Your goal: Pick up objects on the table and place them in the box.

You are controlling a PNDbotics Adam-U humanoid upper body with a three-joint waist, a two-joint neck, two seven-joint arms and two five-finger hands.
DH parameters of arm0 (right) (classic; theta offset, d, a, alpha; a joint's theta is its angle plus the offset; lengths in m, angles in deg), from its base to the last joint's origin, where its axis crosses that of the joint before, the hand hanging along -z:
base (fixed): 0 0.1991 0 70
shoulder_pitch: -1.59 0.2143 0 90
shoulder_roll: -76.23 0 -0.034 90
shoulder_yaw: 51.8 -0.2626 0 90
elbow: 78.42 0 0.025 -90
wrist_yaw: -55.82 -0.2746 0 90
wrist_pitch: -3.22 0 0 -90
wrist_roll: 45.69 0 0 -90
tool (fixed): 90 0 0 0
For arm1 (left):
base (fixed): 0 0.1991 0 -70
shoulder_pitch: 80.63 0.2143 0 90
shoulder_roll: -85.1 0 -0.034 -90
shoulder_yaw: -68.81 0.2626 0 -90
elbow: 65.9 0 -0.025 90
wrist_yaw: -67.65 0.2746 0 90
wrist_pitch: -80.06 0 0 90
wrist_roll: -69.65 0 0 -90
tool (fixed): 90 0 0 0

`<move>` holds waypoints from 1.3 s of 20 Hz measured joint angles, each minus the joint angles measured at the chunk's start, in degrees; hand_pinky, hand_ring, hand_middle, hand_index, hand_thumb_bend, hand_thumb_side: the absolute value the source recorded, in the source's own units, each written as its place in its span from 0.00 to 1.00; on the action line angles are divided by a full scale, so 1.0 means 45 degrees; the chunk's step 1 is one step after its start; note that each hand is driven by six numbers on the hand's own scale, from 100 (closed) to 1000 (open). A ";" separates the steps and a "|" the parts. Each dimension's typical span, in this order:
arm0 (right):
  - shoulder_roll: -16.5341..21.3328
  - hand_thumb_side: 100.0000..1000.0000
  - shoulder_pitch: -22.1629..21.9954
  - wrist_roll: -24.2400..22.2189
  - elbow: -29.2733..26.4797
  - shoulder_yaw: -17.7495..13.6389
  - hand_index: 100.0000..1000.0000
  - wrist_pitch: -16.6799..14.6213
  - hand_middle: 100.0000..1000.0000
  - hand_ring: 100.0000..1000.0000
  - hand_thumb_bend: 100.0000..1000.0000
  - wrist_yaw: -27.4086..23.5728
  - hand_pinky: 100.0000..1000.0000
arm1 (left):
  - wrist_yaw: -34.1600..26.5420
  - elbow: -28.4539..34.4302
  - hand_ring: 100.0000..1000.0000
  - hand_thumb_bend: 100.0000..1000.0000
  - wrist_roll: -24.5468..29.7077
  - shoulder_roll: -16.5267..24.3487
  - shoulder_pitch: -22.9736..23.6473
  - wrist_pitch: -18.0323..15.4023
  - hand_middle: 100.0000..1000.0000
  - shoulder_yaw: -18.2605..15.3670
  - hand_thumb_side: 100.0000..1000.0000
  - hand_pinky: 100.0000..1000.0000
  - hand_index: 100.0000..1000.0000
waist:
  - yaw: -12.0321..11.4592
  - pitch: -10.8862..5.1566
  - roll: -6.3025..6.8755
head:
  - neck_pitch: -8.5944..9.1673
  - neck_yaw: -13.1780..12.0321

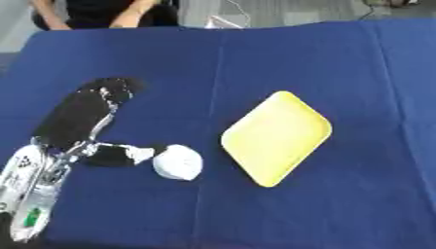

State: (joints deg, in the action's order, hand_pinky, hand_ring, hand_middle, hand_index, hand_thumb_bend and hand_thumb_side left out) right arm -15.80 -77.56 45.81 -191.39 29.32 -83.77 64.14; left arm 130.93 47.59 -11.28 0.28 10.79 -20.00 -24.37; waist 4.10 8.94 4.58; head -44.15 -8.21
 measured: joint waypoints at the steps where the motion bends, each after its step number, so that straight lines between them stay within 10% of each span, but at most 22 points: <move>1: 0.0000 0.91 0.0000 0.0000 0.0000 0.0000 0.94 0.0000 0.82 0.77 0.00 0.0000 0.75 | 0.0000 0.0000 0.85 0.62 -0.0004 -0.0019 0.0000 -0.0001 0.84 0.0001 0.69 0.85 0.92 | 0.0000 0.0000 0.0000 | 0.0000 0.0000; 12: 0.0000 0.91 0.0000 0.0001 -0.0001 0.0001 0.94 0.0003 0.81 0.77 0.00 0.0000 0.75 | -0.0399 0.0002 0.86 0.61 0.0299 0.0145 -0.0104 -0.0150 0.86 0.0261 0.78 0.86 0.94 | 0.0001 -0.0001 0.0002 | 0.0000 0.0002; 21: 0.0122 0.91 -0.0100 -0.0099 0.0025 0.0084 0.94 0.0013 0.81 0.77 0.00 0.0000 0.75 | -0.4190 0.0021 0.88 0.61 0.1555 0.4836 -0.1400 -0.0252 0.88 0.2134 0.85 0.88 0.97 | 0.0090 -0.0197 0.0157 | 0.0011 0.0008; 26: 0.0122 0.91 -0.0100 -0.0114 0.0078 0.0086 0.94 0.0005 0.81 0.77 0.00 -0.0002 0.75 | -0.5475 0.0073 0.88 0.60 0.1981 0.5501 -0.1744 -0.0031 0.89 0.2481 0.85 0.88 0.97 | 0.0106 -0.0166 0.0190 | 0.0021 0.0013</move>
State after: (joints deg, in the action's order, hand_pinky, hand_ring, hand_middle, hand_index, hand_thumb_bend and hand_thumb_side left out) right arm -15.25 -78.00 45.30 -191.04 29.71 -83.75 64.13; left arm 106.29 47.92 -2.37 25.04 2.95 -20.14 -13.20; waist 4.58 8.19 5.43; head -44.05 -8.15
